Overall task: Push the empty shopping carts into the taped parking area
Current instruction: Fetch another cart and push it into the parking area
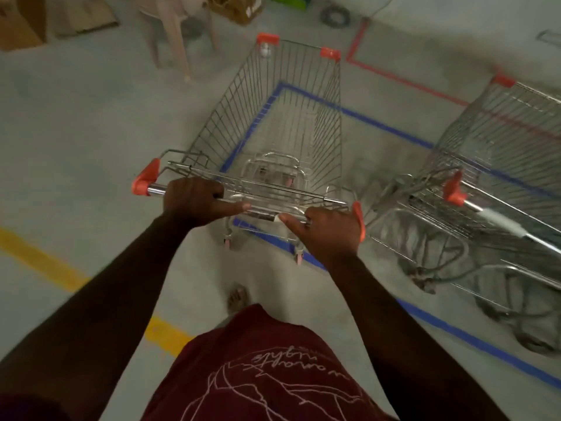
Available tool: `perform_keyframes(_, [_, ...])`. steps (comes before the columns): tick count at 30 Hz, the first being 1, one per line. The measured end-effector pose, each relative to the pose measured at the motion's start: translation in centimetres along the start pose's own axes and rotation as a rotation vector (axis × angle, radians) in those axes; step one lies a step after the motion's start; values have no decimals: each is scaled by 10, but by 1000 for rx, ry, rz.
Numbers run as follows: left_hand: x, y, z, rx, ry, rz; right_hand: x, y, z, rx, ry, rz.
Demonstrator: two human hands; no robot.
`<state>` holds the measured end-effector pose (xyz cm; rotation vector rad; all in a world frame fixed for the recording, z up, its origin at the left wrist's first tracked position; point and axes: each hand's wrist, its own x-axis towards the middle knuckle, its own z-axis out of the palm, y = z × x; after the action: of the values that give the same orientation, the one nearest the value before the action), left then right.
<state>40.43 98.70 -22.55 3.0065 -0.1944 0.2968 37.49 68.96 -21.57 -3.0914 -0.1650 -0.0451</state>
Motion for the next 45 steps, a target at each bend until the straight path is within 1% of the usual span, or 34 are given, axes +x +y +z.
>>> perform_keyframes(3, [58, -20, 5, -52, -76, 62, 42, -12, 1, 7, 8, 64])
perform_keyframes(5, [96, -29, 7, -81, -127, 93, 67, -17, 1, 15, 61, 97])
perform_keyframes(7, [129, -33, 10, -167, -134, 119, 89, -14, 1, 28, 88, 105])
perform_keyframes(9, [157, -29, 15, -293, -139, 141, 110, -8, 1, 28, 79, 112])
perform_keyframes(11, [183, -20, 24, -360, -167, 176, 131, 1, 1, 28, 65, 132])
perform_keyframes(12, [196, -15, 29, -344, -184, 197, 140, 5, 2, 30, 69, 145])
perform_keyframes(16, [239, 0, 46, -146, -270, 264, 167, 23, 4, 18, 113, 167])
perform_keyframes(18, [256, 7, 50, -109, -288, 248, 181, 34, 5, 3, 125, 174])
perform_keyframes(21, [280, 24, 52, -53, -267, 203, 204, 47, 5, 7, 104, 203])
perform_keyframes(22, [288, 33, 54, -46, -277, 213, 210, 51, 6, 12, 109, 205])
perform_keyframes(24, [298, 60, 62, -67, -306, 278, 220, 59, 8, 16, 122, 194])
perform_keyframes(26, [305, 89, 69, -53, -302, 331, 229, 68, 11, 5, 145, 192])
perform_keyframes(29, [321, 112, 77, -1, -309, 334, 241, 83, 11, -11, 149, 207])
perform_keyframes(35, [326, 116, 75, 41, -263, 302, 251, 79, 10, -23, 214, 243])
perform_keyframes(38, [320, 117, 72, 65, -298, 320, 246, 77, 9, -39, 239, 270])
perform_keyframes(41, [306, 111, 68, 61, -336, 322, 232, 71, 10, -20, 219, 258])
perform_keyframes(45, [280, 101, 64, 97, -337, 365, 210, 53, 15, -32, 278, 281])
